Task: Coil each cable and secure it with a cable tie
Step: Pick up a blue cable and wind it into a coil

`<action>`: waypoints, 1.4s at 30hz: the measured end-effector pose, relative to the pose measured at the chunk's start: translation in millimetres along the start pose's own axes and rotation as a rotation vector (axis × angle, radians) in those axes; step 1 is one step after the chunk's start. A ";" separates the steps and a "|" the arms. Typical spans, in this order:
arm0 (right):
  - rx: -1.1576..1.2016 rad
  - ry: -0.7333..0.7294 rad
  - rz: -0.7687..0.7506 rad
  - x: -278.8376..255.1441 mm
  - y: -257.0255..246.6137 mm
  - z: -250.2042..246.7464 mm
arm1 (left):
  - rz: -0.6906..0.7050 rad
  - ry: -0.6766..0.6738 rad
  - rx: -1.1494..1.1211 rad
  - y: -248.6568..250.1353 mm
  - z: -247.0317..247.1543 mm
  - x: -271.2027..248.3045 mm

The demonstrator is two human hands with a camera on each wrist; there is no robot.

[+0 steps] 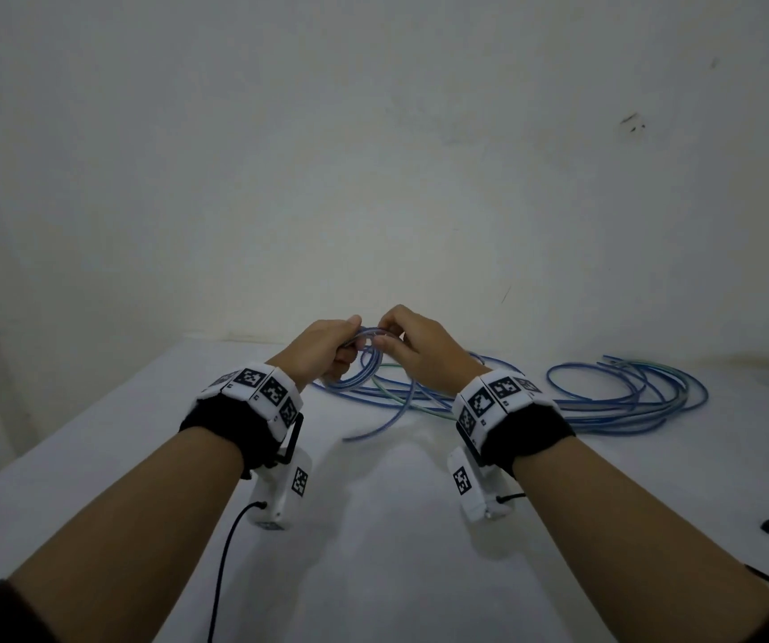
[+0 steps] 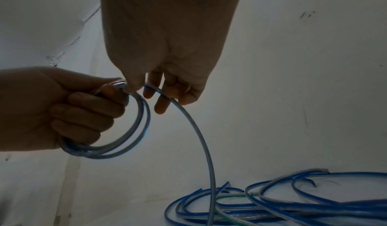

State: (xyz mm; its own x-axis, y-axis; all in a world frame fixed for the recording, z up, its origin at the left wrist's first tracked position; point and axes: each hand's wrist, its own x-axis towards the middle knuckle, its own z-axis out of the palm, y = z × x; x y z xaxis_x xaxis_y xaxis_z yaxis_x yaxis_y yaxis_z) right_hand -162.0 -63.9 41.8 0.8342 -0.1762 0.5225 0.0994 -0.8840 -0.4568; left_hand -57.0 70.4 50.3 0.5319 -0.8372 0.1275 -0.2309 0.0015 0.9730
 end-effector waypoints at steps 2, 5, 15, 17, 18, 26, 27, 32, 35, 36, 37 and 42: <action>-0.034 0.015 0.030 -0.9 6.2 -2.1 | -0.012 0.036 -0.110 1.0 -4.0 0.6; -0.115 0.045 0.089 -0.9 16.4 -3.8 | -0.034 0.047 -0.170 4.5 -7.3 -0.6; -0.162 -0.049 0.354 -5.9 26.1 0.3 | 0.050 0.062 -0.523 6.3 -12.4 4.2; -0.123 -0.059 0.393 -6.9 27.9 1.5 | 0.072 0.068 -0.618 7.4 -13.5 4.3; -0.072 -0.055 0.404 -7.7 28.7 3.0 | 0.088 0.075 -0.655 7.7 -14.3 4.3; 0.252 -0.094 0.303 -15.1 11.9 8.7 | 0.195 0.169 -0.673 4.9 -12.5 10.8; 0.316 -0.131 0.307 -14.3 9.6 9.7 | 0.207 0.187 -0.659 4.0 -11.3 11.4; 0.514 -0.225 0.311 -10.4 3.1 16.7 | 0.244 0.233 -0.543 3.2 -5.6 10.3; 0.514 -0.146 0.270 -10.1 1.1 20.1 | 0.254 0.244 -0.434 0.3 -2.6 11.6; 0.531 -0.124 0.264 -9.7 0.1 20.3 | 0.253 0.250 -0.408 -0.8 -1.2 12.0; 0.543 -0.111 0.259 -8.7 -1.2 20.5 | 0.253 0.254 -0.395 -2.3 -0.2 12.4; 0.435 -0.075 0.198 -3.5 -7.7 21.2 | 0.236 0.242 -0.410 -4.4 5.5 9.9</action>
State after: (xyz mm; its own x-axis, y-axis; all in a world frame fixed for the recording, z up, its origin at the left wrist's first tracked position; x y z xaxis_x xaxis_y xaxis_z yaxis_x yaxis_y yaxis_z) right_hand -154.2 -47.3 28.1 0.8952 -0.2768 0.3493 0.1392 -0.5710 -0.8091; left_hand -55.2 59.1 46.2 0.6879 -0.6382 0.3457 -0.0554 0.4287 0.9017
